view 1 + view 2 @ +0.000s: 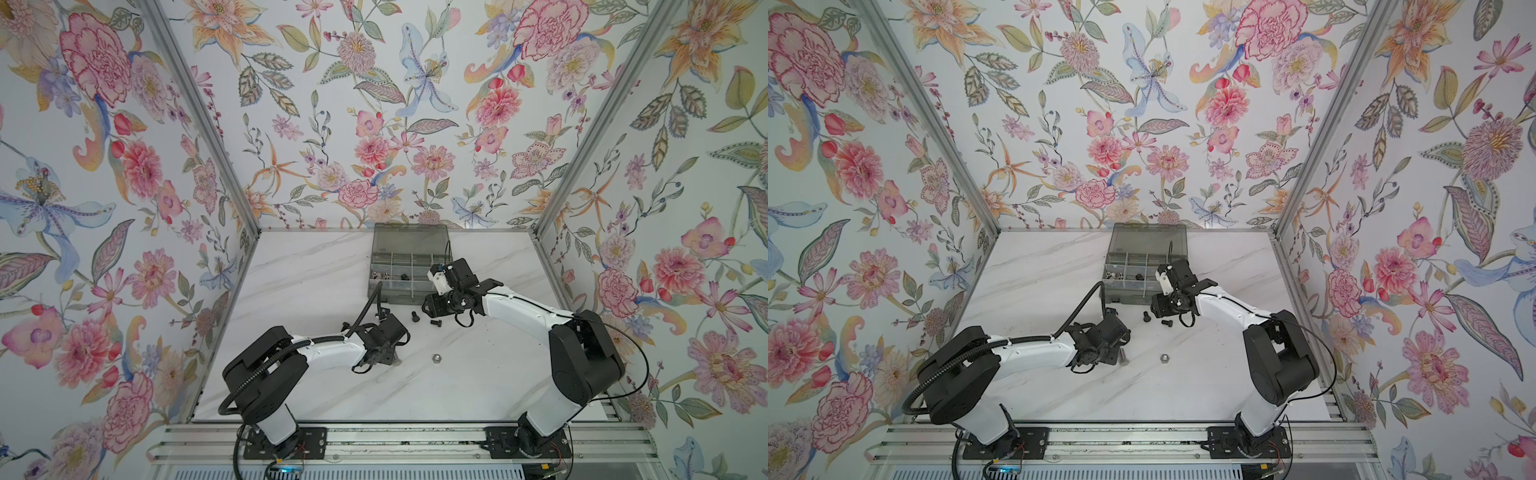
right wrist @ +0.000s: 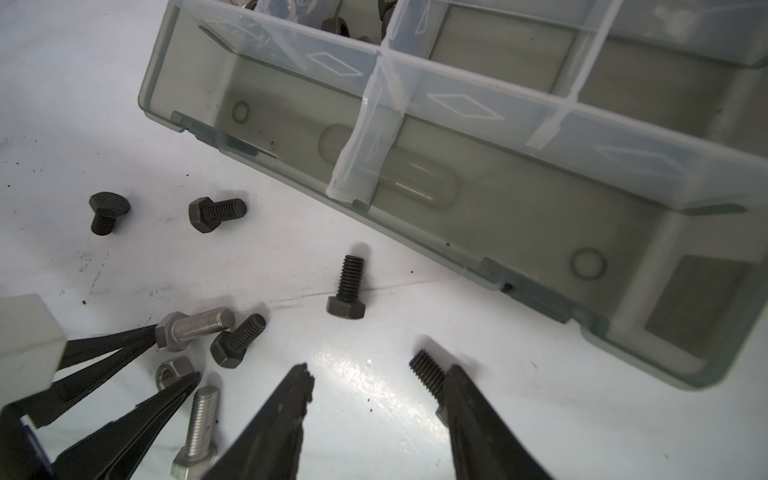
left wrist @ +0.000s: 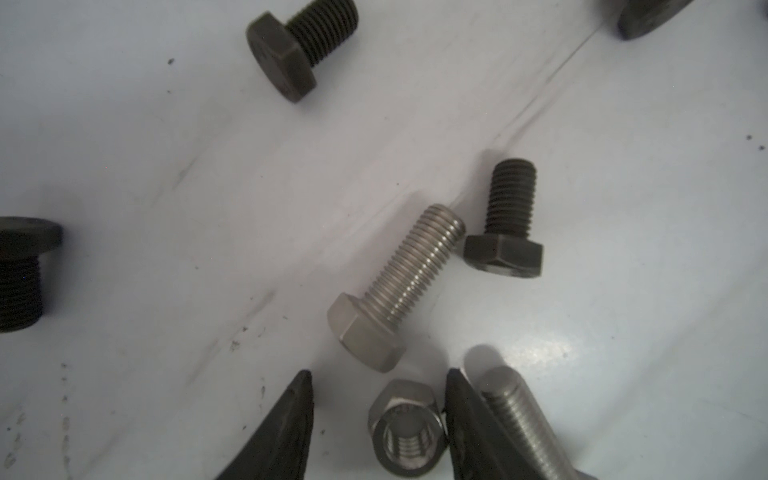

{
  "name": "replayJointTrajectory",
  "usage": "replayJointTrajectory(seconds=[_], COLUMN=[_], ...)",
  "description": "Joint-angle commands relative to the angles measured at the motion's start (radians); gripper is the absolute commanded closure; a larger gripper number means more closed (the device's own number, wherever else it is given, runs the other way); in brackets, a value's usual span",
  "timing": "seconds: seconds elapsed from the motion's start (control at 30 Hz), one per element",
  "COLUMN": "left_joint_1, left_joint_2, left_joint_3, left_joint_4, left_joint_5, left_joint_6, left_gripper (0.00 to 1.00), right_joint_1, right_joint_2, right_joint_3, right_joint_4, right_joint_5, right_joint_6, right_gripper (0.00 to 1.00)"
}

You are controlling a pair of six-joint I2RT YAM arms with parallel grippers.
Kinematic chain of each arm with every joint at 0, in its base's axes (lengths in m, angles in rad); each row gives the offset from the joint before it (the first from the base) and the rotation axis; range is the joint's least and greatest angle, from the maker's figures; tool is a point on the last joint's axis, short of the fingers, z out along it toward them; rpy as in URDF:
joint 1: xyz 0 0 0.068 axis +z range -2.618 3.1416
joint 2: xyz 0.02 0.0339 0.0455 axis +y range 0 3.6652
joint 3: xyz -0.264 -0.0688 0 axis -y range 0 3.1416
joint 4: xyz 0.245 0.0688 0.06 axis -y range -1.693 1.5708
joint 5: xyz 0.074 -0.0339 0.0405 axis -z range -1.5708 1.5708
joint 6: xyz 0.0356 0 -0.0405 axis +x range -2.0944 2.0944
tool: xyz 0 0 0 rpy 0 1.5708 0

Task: Sort the screws and nuts into containers
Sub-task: 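Lower the left gripper around the silver hex nut and close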

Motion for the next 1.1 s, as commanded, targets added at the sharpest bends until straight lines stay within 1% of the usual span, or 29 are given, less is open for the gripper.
replayJointTrajectory(seconds=[0.0,0.17,0.37,0.47,0.73,1.07], left_joint_1=[-0.017,-0.026,-0.035,-0.036,-0.043,-0.045], left_joint_2=[0.041,0.051,0.049,0.047,0.05,0.052], left_joint_3=[0.007,0.019,0.019,0.014,0.013,0.004], left_joint_4=[-0.08,-0.105,-0.133,-0.133,-0.135,-0.129], left_joint_5=[0.003,-0.001,-0.01,-0.005,-0.004,0.002], left_joint_6=[0.007,0.008,0.002,-0.004,-0.006,-0.007], left_gripper=[0.52,0.56,0.56,0.59,0.61,0.72], right_joint_1=[-0.006,-0.005,-0.007,-0.007,-0.007,-0.007], right_joint_2=[-0.028,-0.028,-0.027,-0.024,-0.029,-0.031], right_joint_3=[-0.013,-0.013,-0.015,-0.019,-0.027,-0.027], right_joint_4=[0.012,0.012,0.013,0.015,0.02,0.021], right_joint_5=[-0.008,-0.008,-0.01,-0.012,-0.011,-0.009], right_joint_6=[0.013,0.011,0.012,0.013,0.016,0.02], right_gripper=[0.45,0.45,0.44,0.44,0.44,0.44])
